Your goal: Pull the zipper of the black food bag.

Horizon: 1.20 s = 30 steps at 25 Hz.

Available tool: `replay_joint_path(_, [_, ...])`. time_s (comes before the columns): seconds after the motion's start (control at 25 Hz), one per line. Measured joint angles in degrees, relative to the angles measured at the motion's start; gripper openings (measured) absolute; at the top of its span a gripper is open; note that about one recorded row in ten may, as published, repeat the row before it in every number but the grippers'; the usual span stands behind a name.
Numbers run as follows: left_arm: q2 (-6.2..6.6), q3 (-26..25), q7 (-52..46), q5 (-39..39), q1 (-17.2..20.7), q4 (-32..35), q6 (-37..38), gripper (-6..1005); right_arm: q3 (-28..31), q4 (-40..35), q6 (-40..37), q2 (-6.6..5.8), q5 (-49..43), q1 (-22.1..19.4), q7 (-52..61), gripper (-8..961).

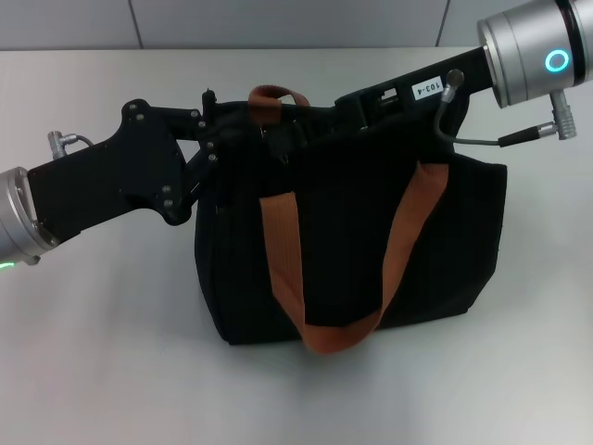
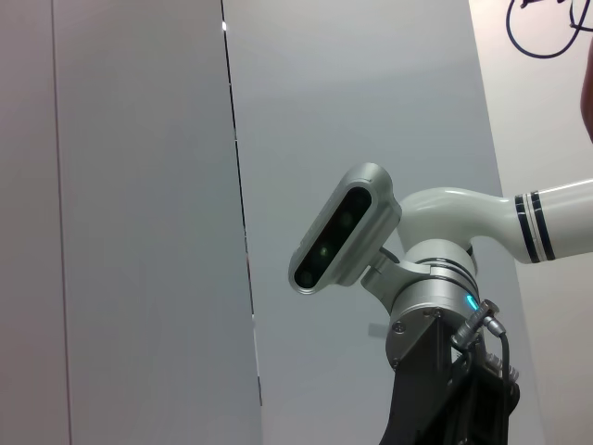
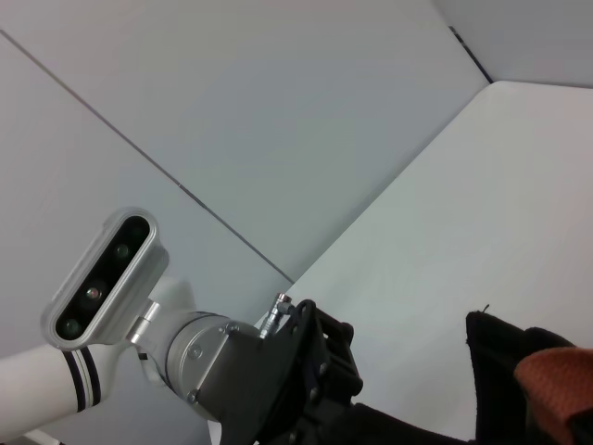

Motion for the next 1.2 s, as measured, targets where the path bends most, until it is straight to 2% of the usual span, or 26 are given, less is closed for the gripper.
replay_joint_path(0.2, [-0.07, 0.0, 0.0, 0.04, 0.07, -0.01, 0.5, 39, -0.25, 0.2, -0.07, 0.08, -0.12, 0.15, 0.02, 371])
replay_joint_path(0.6, [-0.1, 0.0, -0.23, -0.11, 0.15, -0.01, 1.04, 40, -2.5, -0.1, -0.03, 0.73, -0.25, 0.01, 0.03, 358])
replay_joint_path(0.84, [-0.1, 0.0, -0.3, -0.11, 0.15, -0.01, 0.97, 40, -2.41, -0.19, -0.06, 0.79, -0.09, -0.05, 0.04, 183])
replay_joint_path(1.2, [-0.1, -0.01, -0.18, 0.06, 0.15, -0.01, 0.88, 41, -2.07, -1.63, -0.65, 0.75, 0.03, -0.07, -0.06, 157])
